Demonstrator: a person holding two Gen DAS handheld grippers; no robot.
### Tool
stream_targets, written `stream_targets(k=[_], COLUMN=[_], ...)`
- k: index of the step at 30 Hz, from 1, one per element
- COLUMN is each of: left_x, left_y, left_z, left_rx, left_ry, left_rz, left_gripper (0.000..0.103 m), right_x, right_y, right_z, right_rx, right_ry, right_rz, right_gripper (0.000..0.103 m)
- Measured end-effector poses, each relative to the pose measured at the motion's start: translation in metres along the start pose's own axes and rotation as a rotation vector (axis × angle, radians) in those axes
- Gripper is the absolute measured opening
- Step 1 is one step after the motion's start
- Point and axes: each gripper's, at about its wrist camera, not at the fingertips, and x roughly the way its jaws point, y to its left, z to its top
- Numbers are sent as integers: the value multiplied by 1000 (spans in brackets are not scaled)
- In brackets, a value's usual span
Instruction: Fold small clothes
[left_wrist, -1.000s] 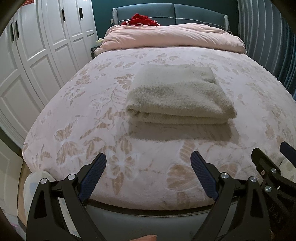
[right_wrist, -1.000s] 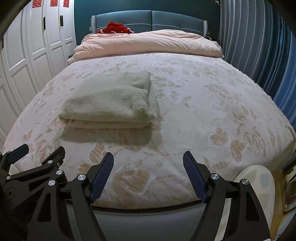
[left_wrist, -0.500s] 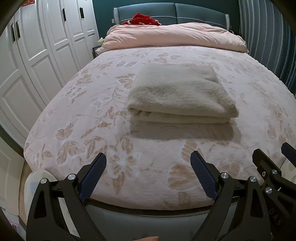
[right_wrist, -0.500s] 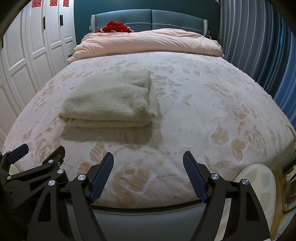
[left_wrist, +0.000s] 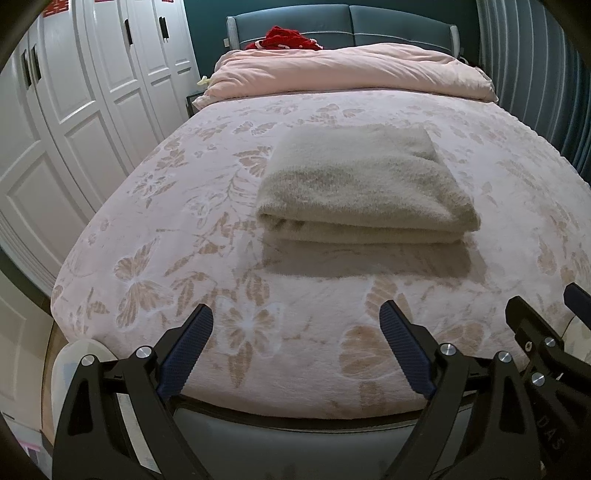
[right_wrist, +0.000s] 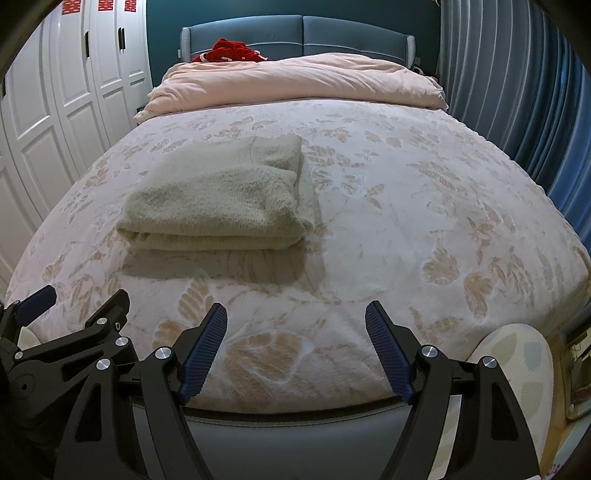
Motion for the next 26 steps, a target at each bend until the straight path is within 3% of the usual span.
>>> stream_targets(k=[26], left_x=[0], left_y=[-3], left_z=[0], left_rx=[-20], left_ry=[-6], left_rz=[12], left_gripper=[85], right_x=[1], right_y=[2], right_z=[-2], right_rx=[23], right_ry=[8], right_rz=[-3], right_gripper=[76])
